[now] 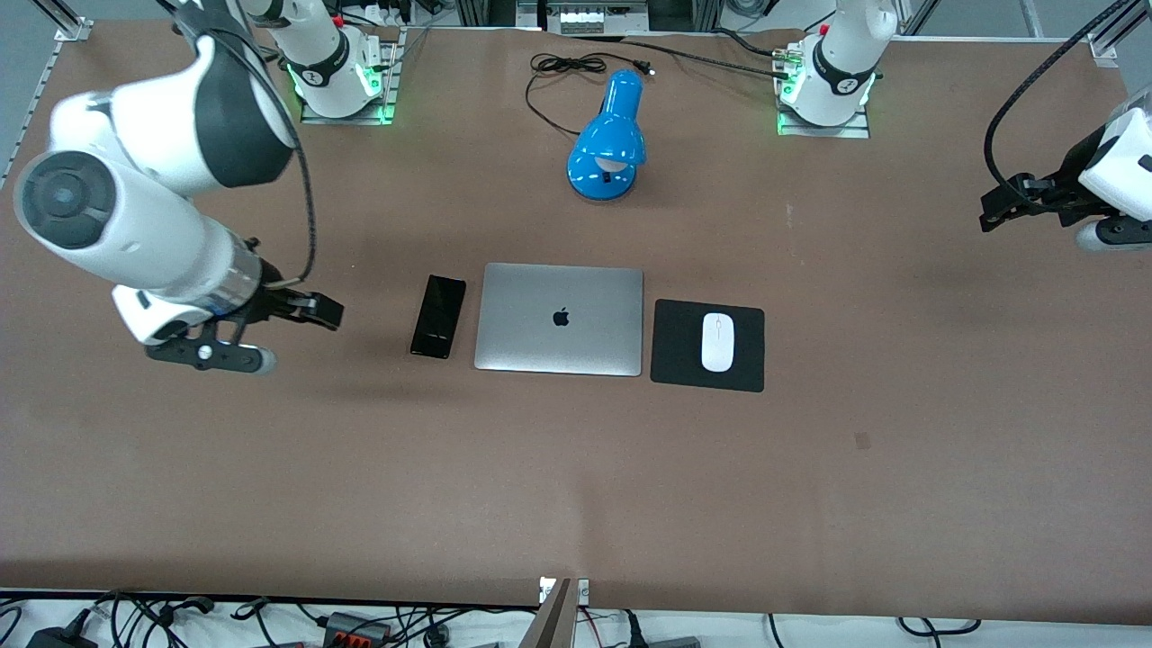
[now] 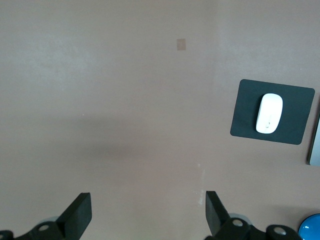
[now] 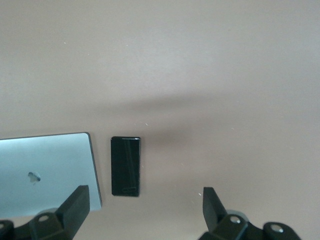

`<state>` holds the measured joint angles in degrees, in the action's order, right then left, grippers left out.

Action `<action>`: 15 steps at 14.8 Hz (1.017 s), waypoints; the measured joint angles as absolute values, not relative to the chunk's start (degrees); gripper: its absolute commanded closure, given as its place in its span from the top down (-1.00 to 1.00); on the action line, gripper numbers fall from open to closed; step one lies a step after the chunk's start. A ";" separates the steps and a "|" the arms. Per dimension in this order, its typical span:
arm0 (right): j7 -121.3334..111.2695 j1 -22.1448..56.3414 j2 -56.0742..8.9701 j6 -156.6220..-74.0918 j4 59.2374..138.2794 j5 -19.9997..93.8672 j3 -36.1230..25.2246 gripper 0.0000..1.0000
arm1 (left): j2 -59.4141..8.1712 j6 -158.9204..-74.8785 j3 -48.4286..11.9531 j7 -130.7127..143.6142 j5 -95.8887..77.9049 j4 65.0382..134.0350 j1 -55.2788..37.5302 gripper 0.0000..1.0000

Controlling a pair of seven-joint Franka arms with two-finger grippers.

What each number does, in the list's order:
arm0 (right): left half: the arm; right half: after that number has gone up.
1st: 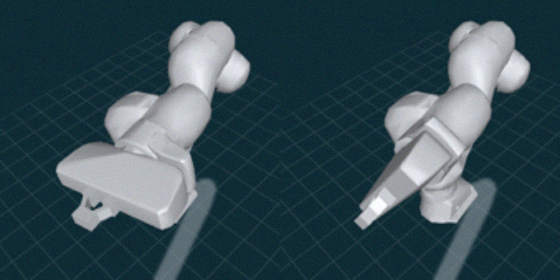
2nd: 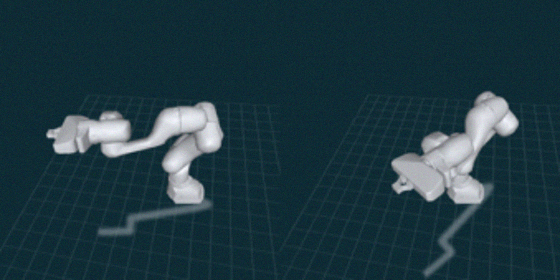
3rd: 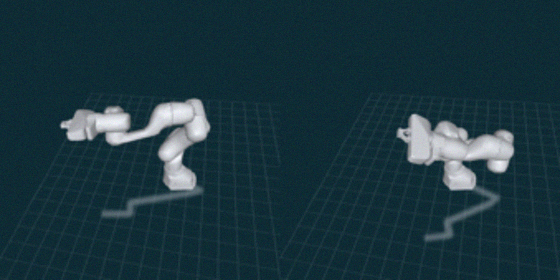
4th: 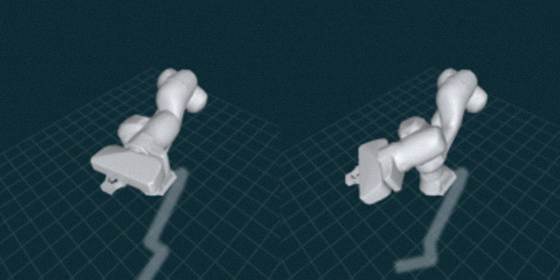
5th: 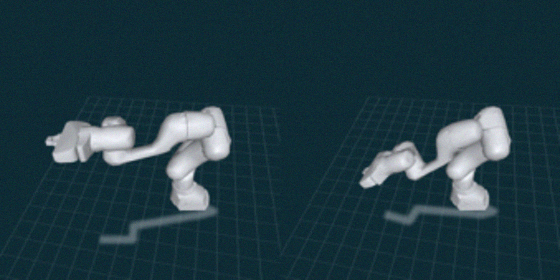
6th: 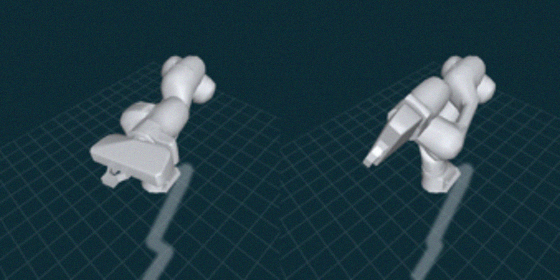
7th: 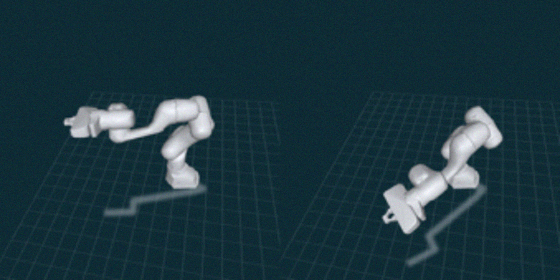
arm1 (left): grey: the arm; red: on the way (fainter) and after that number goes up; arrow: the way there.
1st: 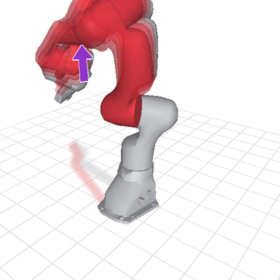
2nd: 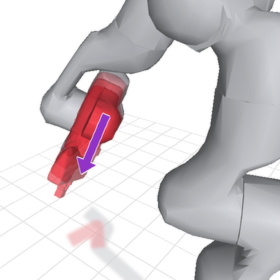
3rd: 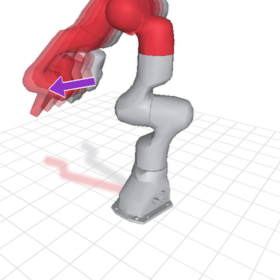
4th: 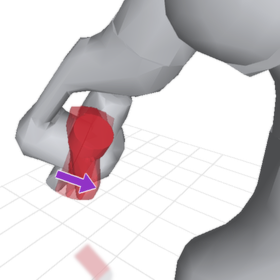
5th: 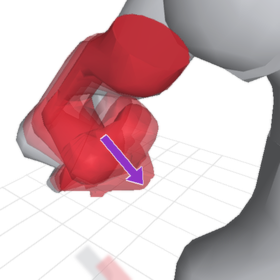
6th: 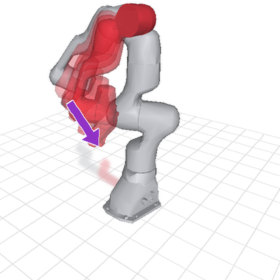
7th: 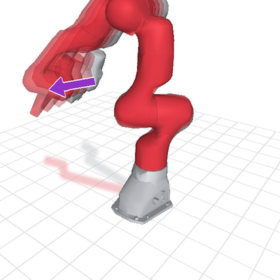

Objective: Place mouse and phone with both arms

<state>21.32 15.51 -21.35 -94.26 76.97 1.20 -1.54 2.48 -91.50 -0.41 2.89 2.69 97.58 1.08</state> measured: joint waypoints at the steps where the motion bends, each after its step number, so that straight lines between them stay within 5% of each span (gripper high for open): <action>1: 20.23 15.08 -21.34 -92.27 75.38 1.20 -1.56 1.00 | 2.42 -91.42 -0.38 2.95 2.70 97.29 1.09 1.00; 15: 6.25 0.98 -19.65 -89.14 66.26 1.16 -0.96 1.00 | 2.39 -87.70 -0.02 2.92 -0.87 93.71 1.44 1.00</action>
